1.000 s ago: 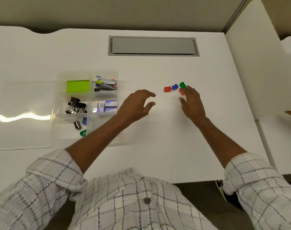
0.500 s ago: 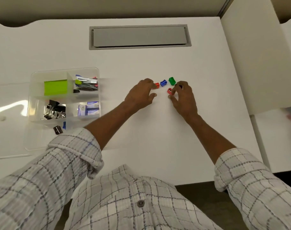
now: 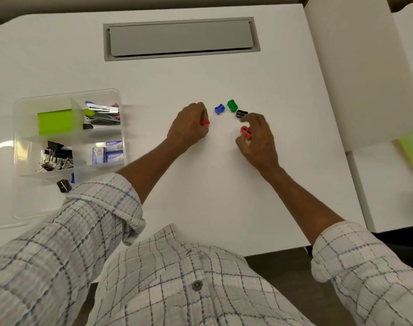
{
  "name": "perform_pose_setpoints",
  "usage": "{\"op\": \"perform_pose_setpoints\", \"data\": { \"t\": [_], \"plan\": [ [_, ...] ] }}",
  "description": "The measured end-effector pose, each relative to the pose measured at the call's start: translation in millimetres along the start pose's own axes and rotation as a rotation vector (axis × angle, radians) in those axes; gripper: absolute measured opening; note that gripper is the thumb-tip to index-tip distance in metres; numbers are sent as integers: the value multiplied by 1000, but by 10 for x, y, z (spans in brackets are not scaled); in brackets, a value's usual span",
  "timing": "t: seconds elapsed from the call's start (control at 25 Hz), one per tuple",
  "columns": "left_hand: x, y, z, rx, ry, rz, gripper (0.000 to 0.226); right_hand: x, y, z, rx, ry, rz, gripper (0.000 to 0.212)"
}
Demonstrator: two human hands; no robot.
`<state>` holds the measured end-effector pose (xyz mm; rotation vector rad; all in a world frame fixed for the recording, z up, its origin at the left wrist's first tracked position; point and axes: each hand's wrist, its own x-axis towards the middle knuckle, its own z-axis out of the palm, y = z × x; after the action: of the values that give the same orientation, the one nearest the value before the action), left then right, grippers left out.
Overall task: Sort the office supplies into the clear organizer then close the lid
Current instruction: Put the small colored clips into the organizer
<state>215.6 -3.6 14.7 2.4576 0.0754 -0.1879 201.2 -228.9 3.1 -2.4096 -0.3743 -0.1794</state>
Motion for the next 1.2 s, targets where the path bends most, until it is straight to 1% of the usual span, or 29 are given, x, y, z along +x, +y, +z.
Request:
{"op": "perform_pose_setpoints", "data": {
  "t": [0.08,0.16,0.24,0.32,0.44,0.56,0.64,0.76,0.84,0.92,1.0,1.08,1.16,1.2],
  "plan": [
    [2,47,-19,-111,14,-32,27,167,76,-30,-38,7,79,43],
    [49,114,-12,-159,37,-30,34,321,157,-25,-67,-71,160,47],
    [118,180,16,-132,35,-12,34,412,225,11,-159,-184,178,47],
    [203,210,43,-67,25,32,31,465,235,54,-224,-243,159,41],
    [312,217,108,17,1,44,26,472,171,94,-157,-211,204,27],
    [409,232,204,136,20,41,41,372,130,128,-134,-191,214,23],
    [464,238,241,216,12,87,42,277,88,134,-111,-174,198,19],
    [515,256,256,307,0,140,33,167,17,126,-70,-146,199,15],
    [483,247,259,320,14,128,29,133,-64,117,-13,-108,259,14],
    [396,198,240,197,30,42,24,141,-138,107,101,-71,372,20],
    [277,118,186,-93,49,-113,22,142,-222,106,302,-65,539,24],
    [154,57,121,-417,42,-271,20,120,-303,130,476,-107,683,24],
    [-13,36,65,-704,16,-363,19,85,-409,158,557,-173,771,23],
    [-116,42,29,-830,0,-391,18,71,-476,170,643,-198,821,23]
  ]
}}
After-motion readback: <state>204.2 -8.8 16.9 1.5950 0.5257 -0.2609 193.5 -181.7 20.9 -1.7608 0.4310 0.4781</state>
